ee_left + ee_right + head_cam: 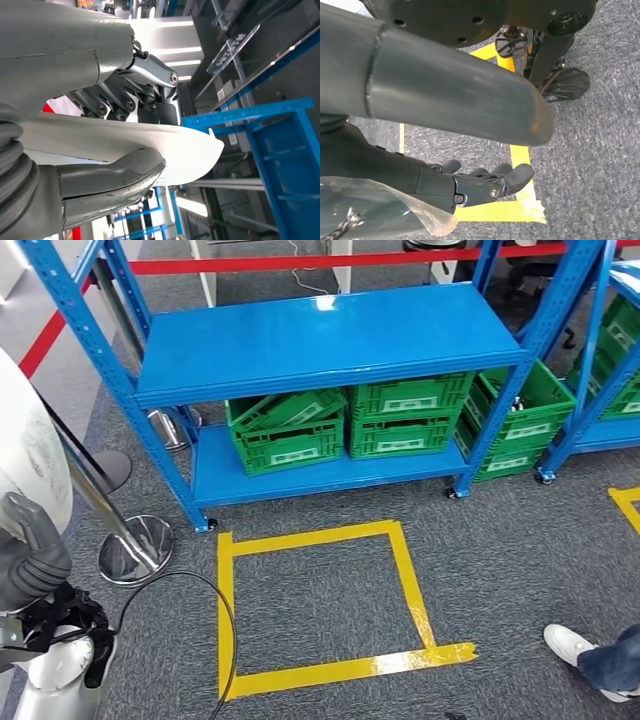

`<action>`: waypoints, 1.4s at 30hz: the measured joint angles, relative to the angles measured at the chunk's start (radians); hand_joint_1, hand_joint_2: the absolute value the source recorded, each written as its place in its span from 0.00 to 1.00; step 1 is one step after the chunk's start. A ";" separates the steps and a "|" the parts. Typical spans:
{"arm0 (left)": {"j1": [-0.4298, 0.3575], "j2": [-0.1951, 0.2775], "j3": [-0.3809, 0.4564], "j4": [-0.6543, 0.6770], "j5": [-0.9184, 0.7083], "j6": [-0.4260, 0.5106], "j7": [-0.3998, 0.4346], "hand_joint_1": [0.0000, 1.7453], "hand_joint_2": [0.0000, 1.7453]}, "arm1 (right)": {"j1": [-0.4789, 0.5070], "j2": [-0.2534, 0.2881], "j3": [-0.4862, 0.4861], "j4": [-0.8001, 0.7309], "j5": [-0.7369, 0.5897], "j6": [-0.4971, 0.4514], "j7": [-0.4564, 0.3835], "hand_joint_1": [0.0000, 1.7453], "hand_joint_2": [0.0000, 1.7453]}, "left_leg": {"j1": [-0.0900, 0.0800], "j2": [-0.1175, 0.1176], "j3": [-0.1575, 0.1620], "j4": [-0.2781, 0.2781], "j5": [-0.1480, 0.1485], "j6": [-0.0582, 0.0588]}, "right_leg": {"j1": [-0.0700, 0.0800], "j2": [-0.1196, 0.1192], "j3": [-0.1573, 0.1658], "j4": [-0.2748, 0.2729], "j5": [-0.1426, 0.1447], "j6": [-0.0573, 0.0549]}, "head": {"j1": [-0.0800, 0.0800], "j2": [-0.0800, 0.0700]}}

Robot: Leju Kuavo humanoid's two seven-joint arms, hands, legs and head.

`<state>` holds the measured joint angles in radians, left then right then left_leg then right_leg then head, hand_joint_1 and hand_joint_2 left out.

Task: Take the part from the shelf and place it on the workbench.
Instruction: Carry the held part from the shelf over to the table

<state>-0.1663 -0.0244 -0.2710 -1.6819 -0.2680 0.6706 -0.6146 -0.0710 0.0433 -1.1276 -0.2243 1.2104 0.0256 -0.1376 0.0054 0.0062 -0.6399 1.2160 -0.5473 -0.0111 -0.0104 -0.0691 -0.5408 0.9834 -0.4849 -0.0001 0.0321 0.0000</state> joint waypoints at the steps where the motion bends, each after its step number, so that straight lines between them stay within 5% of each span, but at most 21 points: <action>1: -0.001 0.000 0.000 0.000 0.002 0.000 0.000 1.00 1.00 | 0.000 0.000 0.000 0.000 0.002 0.002 0.001 0.00 0.00 | -0.002 0.020 0.031 -0.070 0.036 0.004 | 0.001 -0.008 0.001 0.001 -0.001 0.001 | 0.000 0.000; 4: -0.003 0.000 0.000 0.000 0.017 0.000 0.001 1.00 1.00 | 0.001 0.000 0.000 0.000 0.006 0.008 0.005 0.00 0.00 | -0.014 0.072 0.082 -0.201 0.073 0.021 | 0.010 -0.036 -0.002 0.007 -0.006 0.012 | -0.001 0.000; 6: -0.002 0.001 0.000 -0.001 0.033 0.000 0.001 1.00 1.00 | 0.001 0.000 0.000 0.000 0.010 0.010 0.008 0.00 0.00 | -0.014 0.054 0.078 -0.210 0.071 0.032 | 0.013 -0.057 -0.005 0.009 -0.009 0.020 | -0.001 0.000; 8: -0.002 0.002 0.001 -0.003 0.053 0.000 0.001 1.00 1.00 | -0.001 0.000 0.000 0.000 0.014 0.012 0.010 0.00 0.00 | -0.008 0.028 0.074 -0.214 0.079 0.044 | 0.008 -0.019 -0.017 0.036 -0.035 0.030 | 0.000 0.000; 10: -0.003 0.002 0.001 -0.005 0.077 -0.003 0.001 1.00 1.00 | 0.000 0.000 0.000 0.000 0.016 0.012 0.010 0.00 0.00 | -0.004 0.006 0.072 -0.217 0.084 0.052 | 0.003 0.046 -0.062 0.138 -0.095 0.037 | 0.002 0.000; 12: -0.002 0.001 0.002 -0.005 0.105 -0.007 0.004 1.00 1.00 | 0.004 0.000 0.000 0.000 0.018 0.012 0.010 0.00 0.00 | -0.004 -0.019 0.070 -0.216 0.086 0.055 | 0.001 0.065 -0.121 0.268 -0.146 0.041 | 0.003 0.000; 13: 0.000 0.001 0.002 -0.005 0.117 -0.009 0.005 1.00 1.00 | 0.006 0.000 0.000 0.000 0.019 0.012 0.010 0.00 0.00 | -0.004 -0.033 0.069 -0.216 0.087 0.055 | 0.001 0.067 -0.136 0.297 -0.146 0.042 | 0.003 0.000; 15: 0.001 0.002 0.002 -0.005 0.129 -0.010 0.006 1.00 1.00 | 0.007 0.001 0.000 0.000 0.020 0.012 0.009 0.00 0.00 | -0.004 -0.062 0.069 -0.213 0.087 0.054 | -0.001 0.075 -0.115 0.243 -0.093 0.040 | 0.003 0.000; 17: 0.000 0.002 0.002 -0.005 0.134 -0.012 0.006 1.00 1.00 | 0.007 0.001 0.000 0.000 0.021 0.013 0.008 0.00 0.00 | -0.004 -0.088 0.066 -0.206 0.086 0.050 | -0.007 0.120 -0.055 0.113 -0.028 0.036 | 0.002 0.000; 19: -0.001 0.001 0.002 -0.005 0.135 -0.014 0.006 1.00 1.00 | 0.007 0.001 0.000 0.000 0.022 0.014 0.007 0.00 0.00 | -0.003 -0.111 0.054 -0.197 0.087 0.038 | -0.011 0.156 -0.017 0.038 -0.014 0.032 | 0.002 0.000; 21: 0.000 0.002 0.002 -0.005 0.137 -0.015 0.006 1.00 1.00 | 0.005 0.001 0.000 0.000 0.022 0.016 0.006 0.00 0.00 | -0.001 -0.134 0.043 -0.195 0.093 0.024 | -0.011 0.145 -0.009 0.027 -0.020 0.027 | 0.002 0.000; 22: 0.001 0.002 0.002 -0.005 0.137 -0.015 0.006 1.00 1.00 | 0.005 0.001 0.000 0.000 0.023 0.017 0.006 0.00 0.00 | -0.001 -0.133 0.039 -0.193 0.093 0.018 | -0.012 0.133 -0.009 0.025 -0.018 0.023 | 0.002 0.000; 24: 0.000 0.003 0.002 -0.005 0.139 -0.015 0.006 1.00 1.00 | 0.004 0.001 0.000 0.000 0.023 0.018 0.005 0.00 0.00 | -0.005 -0.094 0.020 -0.152 0.066 0.009 | -0.015 0.106 -0.006 0.020 -0.014 0.014 | -0.005 0.000; 27: 0.000 0.003 0.002 -0.005 0.142 -0.016 0.006 1.00 1.00 | 0.009 0.001 0.000 0.000 0.024 0.021 0.004 0.00 0.00 | -0.004 -0.021 -0.063 0.039 -0.028 -0.003 | -0.010 0.057 -0.005 0.020 -0.017 0.006 | -0.013 0.000; 29: 0.004 0.003 0.002 -0.005 0.142 -0.016 0.006 1.00 1.00 | 0.009 0.001 0.000 0.000 0.024 0.022 0.004 0.00 0.00 | -0.002 -0.013 -0.081 0.087 -0.032 -0.004 | -0.009 0.026 -0.005 0.020 -0.019 0.005 | -0.013 0.000; 31: 0.006 0.003 0.002 -0.005 0.141 -0.016 0.006 1.00 1.00 | 0.007 0.001 0.000 0.000 0.025 0.023 0.004 0.00 0.00 | -0.003 -0.001 -0.027 -0.013 0.028 0.003 | -0.008 0.001 -0.001 0.020 -0.021 0.006 | -0.013 0.000; 33: 0.004 0.003 0.002 -0.005 0.140 -0.016 0.005 1.00 1.00 | 0.006 0.001 0.000 0.000 0.025 0.024 0.004 0.00 0.00 | -0.012 0.043 0.040 -0.143 0.072 0.014 | -0.002 -0.021 0.002 0.021 -0.025 0.011 | -0.014 0.000; 35: 0.005 0.002 0.002 -0.005 0.137 -0.016 0.005 1.00 1.00 | 0.005 0.001 0.000 0.000 0.026 0.024 0.004 0.00 0.00 | -0.021 0.067 0.060 -0.193 0.076 0.024 | 0.004 -0.043 0.004 0.021 -0.027 0.018 | -0.012 0.000; 37: 0.008 0.003 0.002 -0.006 0.136 -0.016 0.005 1.00 1.00 | 0.002 0.000 0.000 0.000 0.026 0.025 0.004 0.00 0.00 | -0.019 0.046 0.056 -0.200 0.082 0.034 | 0.004 -0.060 0.005 0.020 -0.030 0.026 | -0.010 0.000; 39: 0.007 0.003 0.003 -0.007 0.135 -0.016 0.004 1.00 1.00 | 0.000 0.000 0.000 0.000 0.027 0.025 0.004 0.00 0.00 | -0.014 0.023 0.056 -0.207 0.090 0.047 | 0.001 -0.020 -0.010 0.052 -0.058 0.035 | -0.007 0.000; 42: 0.007 0.000 0.003 -0.008 0.134 -0.016 0.003 1.00 1.00 | 0.005 0.000 0.000 0.000 0.028 0.025 0.004 0.00 0.00 | -0.010 -0.012 0.052 -0.209 0.096 0.057 | -0.001 0.059 -0.093 0.231 -0.145 0.040 | -0.001 0.000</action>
<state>-0.1598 -0.0240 -0.2679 -1.6902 -0.1337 0.6550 -0.6111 -0.0656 0.0435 -1.1273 -0.2243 1.2384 0.0503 -0.1331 -0.0049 -0.0059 -0.5878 1.0068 -0.4514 0.0461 -0.0116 -0.0103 -0.6341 1.2147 -0.6301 0.0396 0.0316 0.0000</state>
